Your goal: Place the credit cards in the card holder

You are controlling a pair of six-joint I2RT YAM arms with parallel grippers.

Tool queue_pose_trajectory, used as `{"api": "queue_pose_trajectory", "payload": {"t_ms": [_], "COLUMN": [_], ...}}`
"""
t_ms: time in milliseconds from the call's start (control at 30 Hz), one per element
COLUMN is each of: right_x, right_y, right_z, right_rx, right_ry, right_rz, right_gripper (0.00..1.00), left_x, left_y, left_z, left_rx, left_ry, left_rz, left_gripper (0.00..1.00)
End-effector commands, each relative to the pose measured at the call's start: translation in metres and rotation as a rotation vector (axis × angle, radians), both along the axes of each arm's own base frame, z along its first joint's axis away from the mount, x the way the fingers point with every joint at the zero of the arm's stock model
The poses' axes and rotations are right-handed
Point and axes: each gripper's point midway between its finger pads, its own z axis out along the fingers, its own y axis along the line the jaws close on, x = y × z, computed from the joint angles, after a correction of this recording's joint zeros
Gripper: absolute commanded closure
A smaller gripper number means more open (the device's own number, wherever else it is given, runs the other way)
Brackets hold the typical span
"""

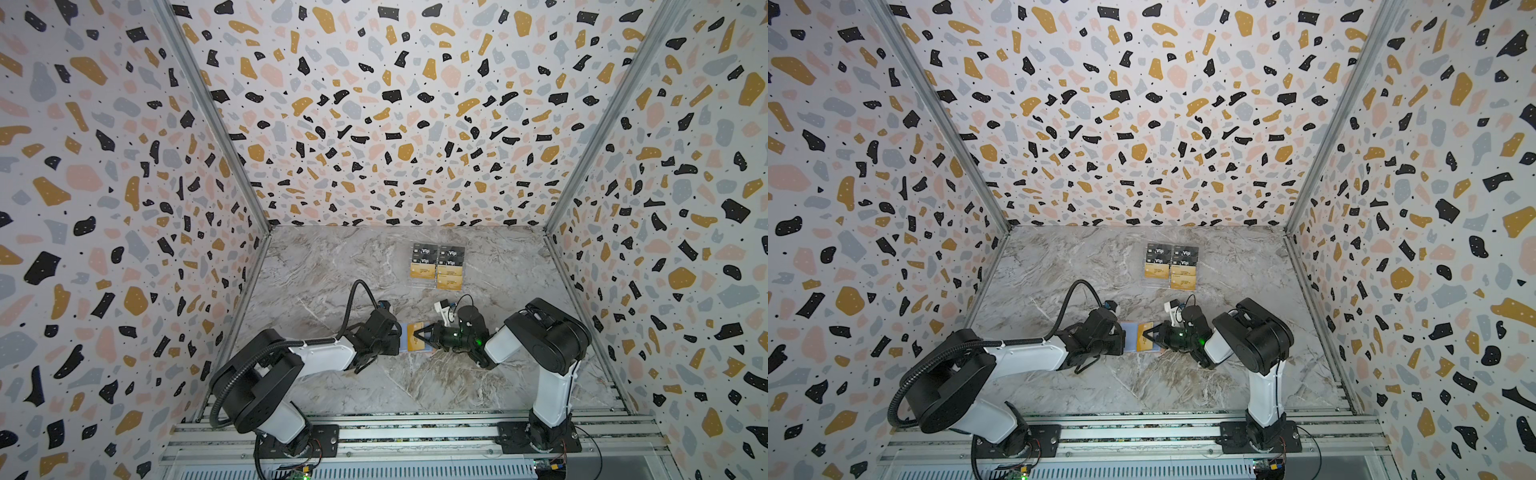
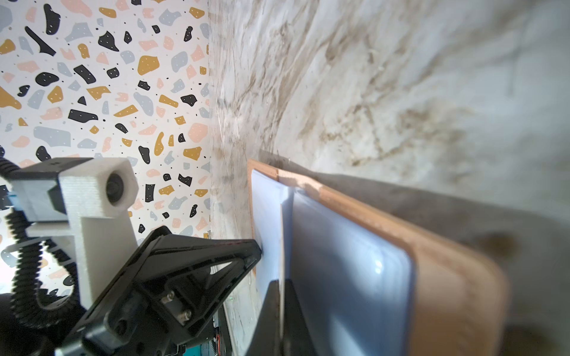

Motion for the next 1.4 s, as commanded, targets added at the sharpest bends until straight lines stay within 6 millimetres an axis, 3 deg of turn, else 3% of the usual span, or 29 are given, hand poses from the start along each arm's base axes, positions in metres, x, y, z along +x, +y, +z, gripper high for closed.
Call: {"api": "queue_pose_trajectory", "payload": {"t_ms": [0,1033,1367], "right_x": [-0.0007,-0.0056,-0.0056], "right_y": [0.0040,0.0062,-0.0018], "right_z": [0.0110,0.0029,0.0028], "right_rx": [0.033,-0.003,-0.016], "right_ry": [-0.018,0.010,0.018], "right_rz": [-0.004,0.084,0.103], "right_gripper": [1.00,1.00,1.00], "left_x": [-0.0017,-0.0029,-0.0027], "left_y": [0.0009,0.0023,0.0018], "left_z": [0.0028,0.0007,0.0013], "left_rx": [-0.005,0.000,0.000], "left_ry": [0.000,0.006,0.005], "left_rz": [-0.004,-0.004,-0.006], "left_gripper": [1.00,1.00,1.00]}}
